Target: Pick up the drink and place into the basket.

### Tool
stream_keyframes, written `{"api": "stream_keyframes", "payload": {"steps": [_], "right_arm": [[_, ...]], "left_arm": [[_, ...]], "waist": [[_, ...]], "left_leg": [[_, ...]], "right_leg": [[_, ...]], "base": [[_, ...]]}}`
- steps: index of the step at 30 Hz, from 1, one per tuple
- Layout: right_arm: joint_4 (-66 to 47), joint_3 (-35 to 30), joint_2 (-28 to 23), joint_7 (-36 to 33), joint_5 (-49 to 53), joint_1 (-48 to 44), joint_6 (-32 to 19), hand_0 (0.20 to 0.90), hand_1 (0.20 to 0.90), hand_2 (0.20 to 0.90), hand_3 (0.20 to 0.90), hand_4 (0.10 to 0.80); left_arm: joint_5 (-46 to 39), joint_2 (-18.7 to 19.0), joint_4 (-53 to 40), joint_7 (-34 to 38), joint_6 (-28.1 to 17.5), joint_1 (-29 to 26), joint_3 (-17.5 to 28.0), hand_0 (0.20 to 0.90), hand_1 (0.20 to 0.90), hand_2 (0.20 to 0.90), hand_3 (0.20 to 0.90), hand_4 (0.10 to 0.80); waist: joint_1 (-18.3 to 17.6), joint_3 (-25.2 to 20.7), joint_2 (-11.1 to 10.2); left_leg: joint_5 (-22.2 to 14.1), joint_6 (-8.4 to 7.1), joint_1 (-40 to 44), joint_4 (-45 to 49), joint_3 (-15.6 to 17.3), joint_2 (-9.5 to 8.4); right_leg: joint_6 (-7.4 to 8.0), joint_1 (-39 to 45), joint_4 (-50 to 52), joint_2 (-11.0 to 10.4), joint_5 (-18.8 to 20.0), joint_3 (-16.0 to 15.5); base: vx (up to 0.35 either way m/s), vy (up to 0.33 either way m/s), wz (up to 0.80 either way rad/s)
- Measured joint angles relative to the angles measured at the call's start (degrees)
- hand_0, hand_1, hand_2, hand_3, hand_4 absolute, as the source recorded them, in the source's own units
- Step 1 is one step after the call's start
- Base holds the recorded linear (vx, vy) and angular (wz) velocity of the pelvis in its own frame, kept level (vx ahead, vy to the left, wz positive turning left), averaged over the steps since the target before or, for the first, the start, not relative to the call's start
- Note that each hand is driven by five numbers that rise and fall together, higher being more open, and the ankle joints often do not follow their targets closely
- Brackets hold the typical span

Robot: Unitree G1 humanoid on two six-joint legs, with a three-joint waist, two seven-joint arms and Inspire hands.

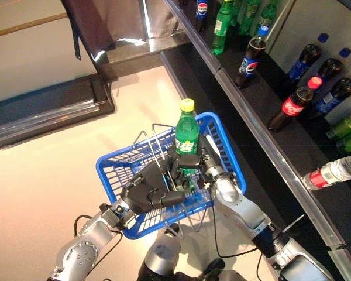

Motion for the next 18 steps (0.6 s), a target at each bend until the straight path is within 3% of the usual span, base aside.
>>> {"api": "stream_keyframes", "payload": {"steps": [7, 18], "right_arm": [[10.11, 2.90, 1.95, -1.03, -2.39, 0.30, 0.02, 0.300, 0.300, 0.300, 0.200, 0.100], [25.49, 5.96, 7.38, 0.10, -14.16, 0.33, 0.49, 0.300, 0.300, 0.300, 0.200, 0.100]], "left_arm": [[-0.08, 3.18, -3.09, -3.43, 0.01, -0.92, 0.18, 0.300, 0.300, 0.300, 0.200, 0.100], [-0.04, 6.99, -4.94, -4.12, -0.06, -1.80, -1.05, 0.300, 0.300, 0.300, 0.200, 0.100]], "waist": [[1.08, -0.12, -0.23], [2.00, -0.72, -1.33]], "left_leg": [[0.01, 0.01, -0.01, 0.22, -1.21, -0.38], [-0.10, 0.12, -0.16, 0.85, -1.87, -1.09]], "right_leg": [[0.26, 0.75, 0.00, -0.43, -0.36, -0.74], [0.26, 0.83, 1.13, -1.31, -1.24, -1.27]], "base": [[0.077, 0.013, 0.09], [0.030, 0.020, 0.03]]}}
